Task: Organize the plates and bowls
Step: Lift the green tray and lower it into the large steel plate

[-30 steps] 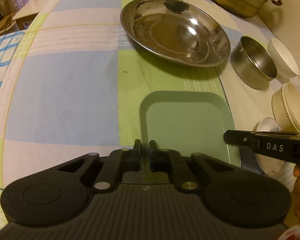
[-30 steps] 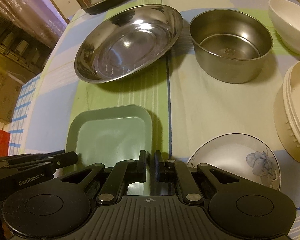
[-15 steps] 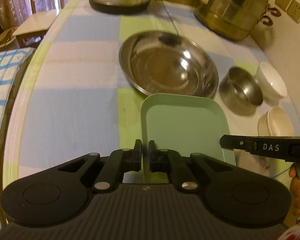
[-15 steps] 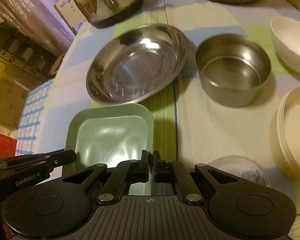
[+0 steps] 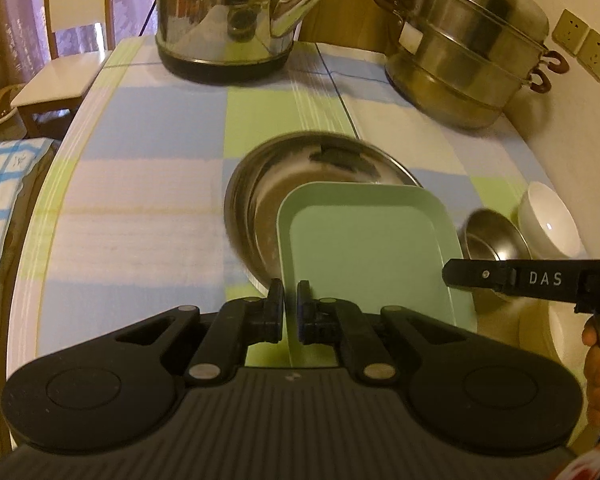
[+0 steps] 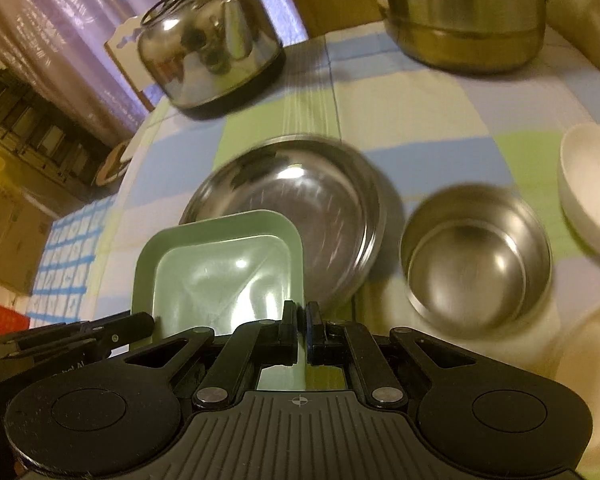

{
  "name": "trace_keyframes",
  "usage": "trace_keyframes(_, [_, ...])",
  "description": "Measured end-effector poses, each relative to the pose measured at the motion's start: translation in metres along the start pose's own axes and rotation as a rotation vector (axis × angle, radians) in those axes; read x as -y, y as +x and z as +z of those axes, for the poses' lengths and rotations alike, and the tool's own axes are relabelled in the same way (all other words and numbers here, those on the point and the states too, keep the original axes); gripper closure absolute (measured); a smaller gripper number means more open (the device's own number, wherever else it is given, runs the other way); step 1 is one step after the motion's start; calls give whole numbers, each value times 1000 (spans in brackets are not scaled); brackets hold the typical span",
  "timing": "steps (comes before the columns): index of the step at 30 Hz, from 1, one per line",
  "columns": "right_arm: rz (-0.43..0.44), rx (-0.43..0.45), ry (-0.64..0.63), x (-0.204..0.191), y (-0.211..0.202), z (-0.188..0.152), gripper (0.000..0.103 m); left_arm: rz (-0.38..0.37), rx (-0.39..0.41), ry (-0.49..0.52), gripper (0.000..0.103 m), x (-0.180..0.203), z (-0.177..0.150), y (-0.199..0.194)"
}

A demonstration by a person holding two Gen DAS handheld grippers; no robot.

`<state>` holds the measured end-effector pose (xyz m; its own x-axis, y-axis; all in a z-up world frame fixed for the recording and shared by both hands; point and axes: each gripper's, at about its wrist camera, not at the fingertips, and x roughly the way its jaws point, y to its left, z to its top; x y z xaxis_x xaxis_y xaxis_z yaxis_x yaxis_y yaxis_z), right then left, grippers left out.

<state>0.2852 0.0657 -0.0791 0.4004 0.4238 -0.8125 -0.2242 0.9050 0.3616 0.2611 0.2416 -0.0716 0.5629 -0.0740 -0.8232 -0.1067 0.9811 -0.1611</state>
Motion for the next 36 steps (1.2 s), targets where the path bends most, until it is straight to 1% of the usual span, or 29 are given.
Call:
trace_keyframes(6, [-26, 10, 14, 7, 20, 26, 99, 12, -6, 9, 98, -1, 25, 31])
trace_keyframes(12, [-46, -9, 32, 14, 47, 42, 99, 20, -37, -3, 98, -6, 36, 60])
trace_keyframes(19, [-68, -36, 34, 20, 70, 49, 99, 28, -74, -6, 97, -11, 40, 84])
trace_keyframes(29, [-87, -50, 41, 25, 82, 51, 99, 23, -102, -11, 97, -12, 40, 99])
trace_keyframes(32, [-90, -27, 35, 25, 79, 51, 99, 17, -111, -14, 93, -11, 41, 101])
trace_keyframes(35, [-89, -17, 26, 25, 77, 52, 99, 19, -100, -10, 81, -11, 41, 100])
trace_keyframes(36, [-80, -15, 28, 25, 76, 52, 98, 18, -97, -8, 81, -11, 42, 99])
